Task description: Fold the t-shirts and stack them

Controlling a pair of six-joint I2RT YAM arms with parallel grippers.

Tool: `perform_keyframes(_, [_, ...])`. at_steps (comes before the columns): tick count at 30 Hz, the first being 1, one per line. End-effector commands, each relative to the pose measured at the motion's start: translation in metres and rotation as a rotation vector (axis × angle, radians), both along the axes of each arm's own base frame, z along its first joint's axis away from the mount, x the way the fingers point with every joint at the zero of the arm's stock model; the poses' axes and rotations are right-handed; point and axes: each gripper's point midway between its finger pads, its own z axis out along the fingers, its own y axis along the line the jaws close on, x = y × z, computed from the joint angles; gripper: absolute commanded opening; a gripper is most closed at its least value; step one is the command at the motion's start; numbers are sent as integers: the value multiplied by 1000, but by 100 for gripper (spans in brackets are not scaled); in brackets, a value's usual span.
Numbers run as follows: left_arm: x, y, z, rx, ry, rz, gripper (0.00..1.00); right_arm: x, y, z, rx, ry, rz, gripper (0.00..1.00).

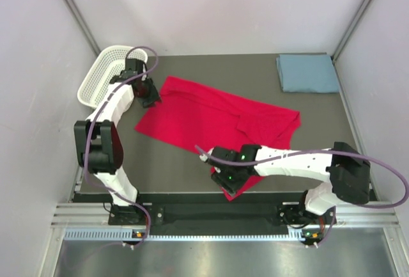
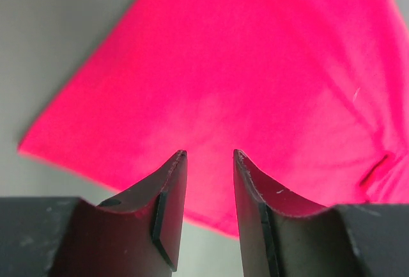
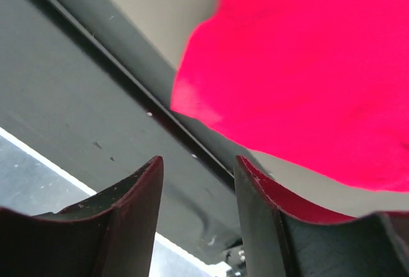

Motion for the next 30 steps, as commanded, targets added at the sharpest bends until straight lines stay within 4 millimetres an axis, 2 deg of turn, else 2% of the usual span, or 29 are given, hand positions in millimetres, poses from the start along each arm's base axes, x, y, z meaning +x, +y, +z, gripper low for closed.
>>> perform_keyframes(1, [-33, 3, 16, -24, 5, 12, 40, -6, 21, -4, 54, -97, -3, 49])
perform_keyframes(2, [-44, 3, 7, -40, 23, 15, 40, -7, 19, -13, 26, -115, 3, 49])
perform_keyframes(3, [-49, 1, 15, -79, 0, 17, 40, -11, 22, -20, 14, -129, 21, 49])
perform_keyframes(5, [-66, 0, 9, -99, 30, 25, 40, -13, 20, -27, -15, -153, 26, 49])
perform_keyframes(6, [-71, 0, 17, -101, 12, 25, 40, -16, 20, -29, -24, -164, 35, 49])
perform_keyframes(8, [-80, 2, 16, -90, 13, 29, 40, -13, 18, -34, -46, -195, 35, 49])
perform_keyframes(9, [-84, 3, 22, -86, -2, 27, 40, -13, 19, -34, -47, -200, 30, 48])
perform_keyframes(14, [-104, 7, 14, -65, 31, 33, 40, -7, 14, -40, -67, -235, 25, 47])
perform_keyframes(15, [-106, 15, 15, -70, 28, 61, 40, -7, 14, -41, -72, -239, 30, 47])
perform_keyframes(17, [-112, 14, 9, -83, 40, 65, 40, -5, 15, -44, -74, -246, 33, 45])
perform_keyframes(23, [-118, 20, 9, -104, 33, 87, 40, -4, 13, -54, -89, -251, 40, 39])
perform_keyframes(27, [-118, 26, 10, -94, 36, 101, 40, -2, 9, -58, -112, -262, 44, 28])
perform_keyframes(30, [-119, 31, 10, -92, 36, 112, 40, 0, 7, -58, -116, -277, 34, 24])
